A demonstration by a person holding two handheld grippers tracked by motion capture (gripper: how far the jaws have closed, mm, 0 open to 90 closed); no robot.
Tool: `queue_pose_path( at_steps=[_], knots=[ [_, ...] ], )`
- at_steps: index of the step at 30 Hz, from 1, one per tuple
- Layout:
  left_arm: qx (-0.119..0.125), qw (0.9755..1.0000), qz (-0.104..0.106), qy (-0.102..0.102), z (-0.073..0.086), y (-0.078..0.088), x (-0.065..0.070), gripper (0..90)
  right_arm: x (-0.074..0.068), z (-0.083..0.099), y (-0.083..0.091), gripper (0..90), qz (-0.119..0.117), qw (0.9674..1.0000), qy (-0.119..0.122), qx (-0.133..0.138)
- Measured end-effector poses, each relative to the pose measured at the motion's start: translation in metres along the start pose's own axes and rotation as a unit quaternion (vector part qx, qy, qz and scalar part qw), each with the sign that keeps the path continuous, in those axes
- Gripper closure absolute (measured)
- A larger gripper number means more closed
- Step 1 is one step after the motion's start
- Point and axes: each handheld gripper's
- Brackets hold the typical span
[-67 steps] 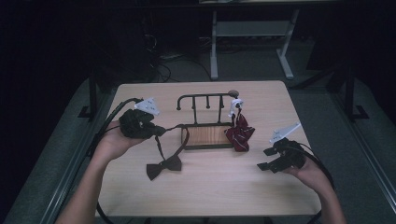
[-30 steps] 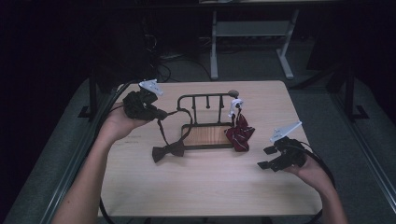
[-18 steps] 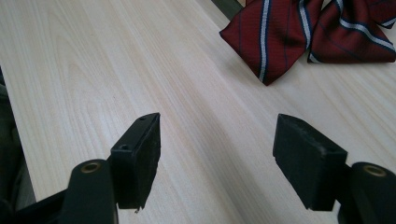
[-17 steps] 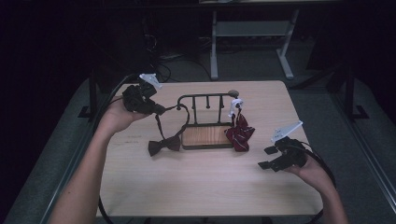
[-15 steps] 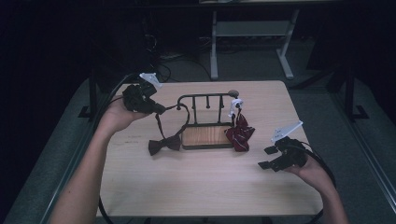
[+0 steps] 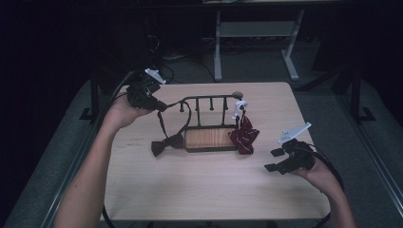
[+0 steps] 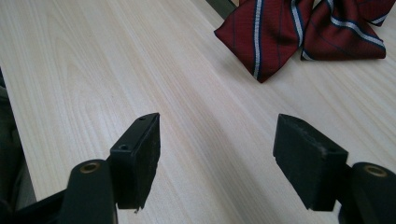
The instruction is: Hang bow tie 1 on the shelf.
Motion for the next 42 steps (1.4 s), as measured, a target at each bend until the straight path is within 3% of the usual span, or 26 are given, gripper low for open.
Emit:
queue_pose_path(
  at_steps=[10, 22, 25, 26, 28, 33, 38, 42],
  knots=[
    [-0.012, 0.9997, -0.01, 0.018, 0.0, -0.009, -0.009, 90.0, -0.001, 0.0, 0.002, 31.8, 0.001, 1.0, -0.003, 0.001],
    [-0.031, 0.9992, -0.017, 0.021, -0.004, -0.02, -0.01, 89.1, -0.001, 0.0, 0.002, 31.7, 0.002, 1.0, -0.002, 0.002],
    [-0.031, 0.999, -0.022, 0.022, -0.003, -0.021, -0.01, 81.1, -0.001, 0.001, 0.003, 31.8, 0.002, 1.0, -0.002, 0.002],
    [-0.046, 0.9986, -0.019, 0.021, -0.001, -0.024, -0.008, 77.4, 0.0, 0.001, 0.003, 31.8, 0.002, 1.0, -0.002, 0.004],
    [-0.05, 0.9983, -0.026, 0.016, 0.0, -0.025, -0.007, 76.6, 0.0, 0.002, 0.004, 31.8, 0.002, 1.0, -0.004, 0.003],
    [-0.056, 0.9979, -0.024, 0.021, 0.011, -0.026, -0.008, 72.2, 0.003, 0.005, 0.004, 31.6, 0.004, 0.9999, -0.012, 0.002],
    [-0.044, 0.9985, -0.018, 0.025, 0.024, -0.024, -0.009, 68.6, 0.005, 0.007, 0.005, 31.3, 0.009, 0.9998, -0.018, 0.002],
    [-0.052, 0.9981, -0.024, 0.025, 0.032, -0.023, -0.008, 66.1, 0.005, 0.008, 0.005, 31.2, 0.009, 0.9997, -0.022, 0.002]
  ],
)
Point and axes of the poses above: each handheld gripper's, and its own axes: y roughly backward along the jaws, z roughly out of its underside, x roughly to its right, and after that the axes turned 4 degrees about x, right-handed
